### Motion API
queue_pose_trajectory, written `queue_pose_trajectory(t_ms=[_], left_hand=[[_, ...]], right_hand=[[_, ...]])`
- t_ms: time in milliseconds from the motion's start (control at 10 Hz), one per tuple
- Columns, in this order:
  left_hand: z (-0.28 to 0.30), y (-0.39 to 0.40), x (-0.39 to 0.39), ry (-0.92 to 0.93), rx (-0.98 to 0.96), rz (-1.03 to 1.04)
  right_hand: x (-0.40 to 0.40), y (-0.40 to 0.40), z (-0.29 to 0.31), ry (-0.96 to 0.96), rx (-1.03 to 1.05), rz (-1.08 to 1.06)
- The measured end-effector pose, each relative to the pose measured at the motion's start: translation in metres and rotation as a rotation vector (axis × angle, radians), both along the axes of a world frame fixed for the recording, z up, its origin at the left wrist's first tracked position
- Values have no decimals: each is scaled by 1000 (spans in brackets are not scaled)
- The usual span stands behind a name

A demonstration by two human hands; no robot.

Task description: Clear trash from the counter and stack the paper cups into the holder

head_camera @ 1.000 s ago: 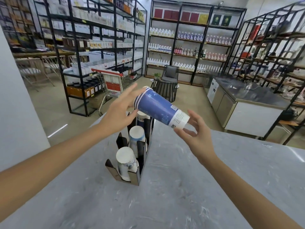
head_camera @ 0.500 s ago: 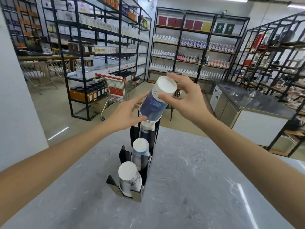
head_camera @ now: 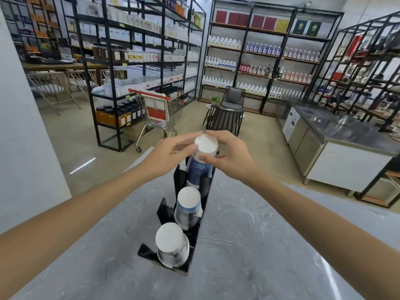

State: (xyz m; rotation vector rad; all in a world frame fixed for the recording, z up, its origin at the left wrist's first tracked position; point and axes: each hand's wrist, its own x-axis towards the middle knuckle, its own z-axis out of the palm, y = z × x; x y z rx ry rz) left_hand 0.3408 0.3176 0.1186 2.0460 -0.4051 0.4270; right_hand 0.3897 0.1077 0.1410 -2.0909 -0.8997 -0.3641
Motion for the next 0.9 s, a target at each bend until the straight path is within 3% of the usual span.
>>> queue_pose_trajectory(t_ms=[200,500,600,800,900], left_hand=[[-32,6,23,115,54,26],[-46,12,31,188,-43,-51],[-42,11,28,186,54,-22],[2,15,8,60,609,77],[30,13,-5,-50,681,105]], right_hand=[[15,10,-37,36,-47,-36],[25,19,-56,15,-71,-51],[23,18,-54,15,-105,-60],[7,8,-24,4,-311,-86],[-9,-8,0,-165,-364,-184]])
